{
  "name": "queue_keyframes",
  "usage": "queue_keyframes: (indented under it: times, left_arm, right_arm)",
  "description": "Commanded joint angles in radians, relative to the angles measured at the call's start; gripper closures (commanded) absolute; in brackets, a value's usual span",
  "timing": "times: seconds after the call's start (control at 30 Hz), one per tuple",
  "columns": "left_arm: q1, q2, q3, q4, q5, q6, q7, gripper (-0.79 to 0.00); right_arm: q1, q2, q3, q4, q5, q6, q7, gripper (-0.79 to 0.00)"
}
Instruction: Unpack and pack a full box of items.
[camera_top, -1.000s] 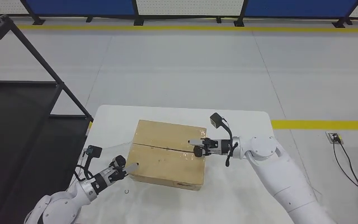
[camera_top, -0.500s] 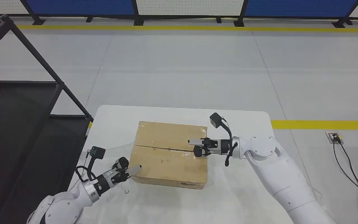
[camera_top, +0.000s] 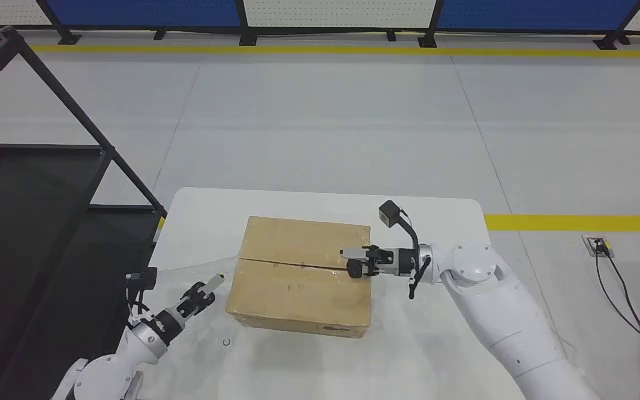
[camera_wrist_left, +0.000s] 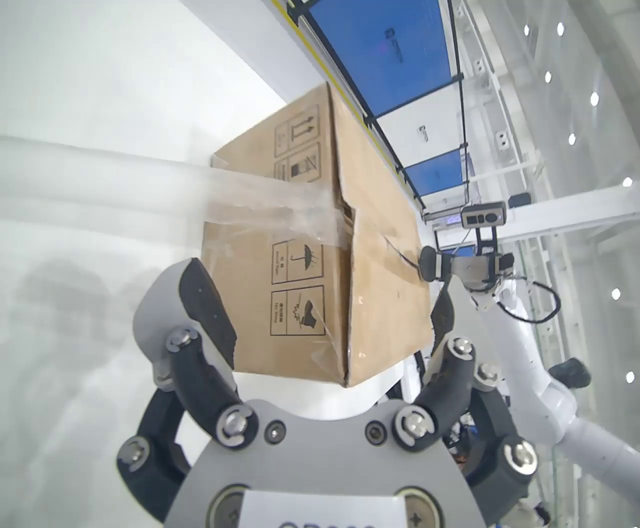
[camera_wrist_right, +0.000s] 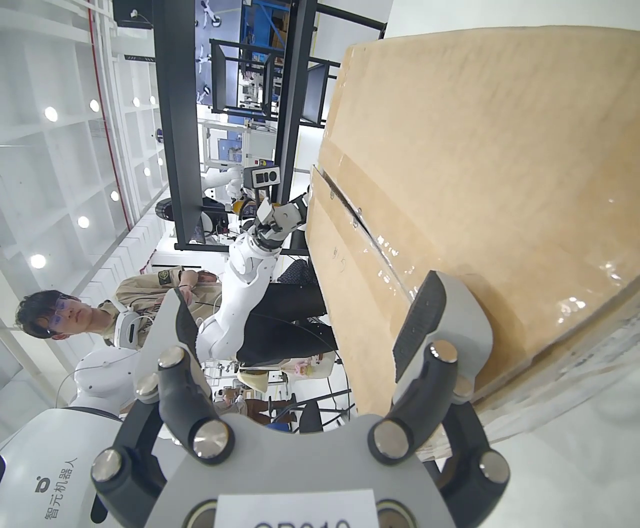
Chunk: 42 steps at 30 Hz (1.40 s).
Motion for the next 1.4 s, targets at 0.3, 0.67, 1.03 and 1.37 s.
queue_keyframes:
  times: [0.3, 0.67, 1.03, 1.37]
  left_arm:
    - [-0.001, 0.0, 0.001, 0.001, 0.002, 0.002, -0.002, -0.785]
    - [-0.049, -0.036, 0.078, 0.107, -0.133, 0.047, 0.181, -0.785]
    - [-0.18, -0.073, 0.142, 0.295, -0.32, 0.063, 0.183, -0.785]
    - [-0.281, -0.108, 0.188, 0.42, -0.415, 0.025, 0.224, -0.785]
  right_arm:
    - [0.014, -0.006, -0.009, 0.022, 0.007, -0.02, 0.017, -0.785]
    - [0.028, -0.013, -0.018, 0.044, 0.01, -0.028, 0.017, -0.785]
    - [0.041, -0.019, -0.026, 0.053, 0.005, -0.022, 0.018, -0.785]
    - [0.037, -0.017, -0.02, 0.051, 0.0, -0.021, 0.016, -0.785]
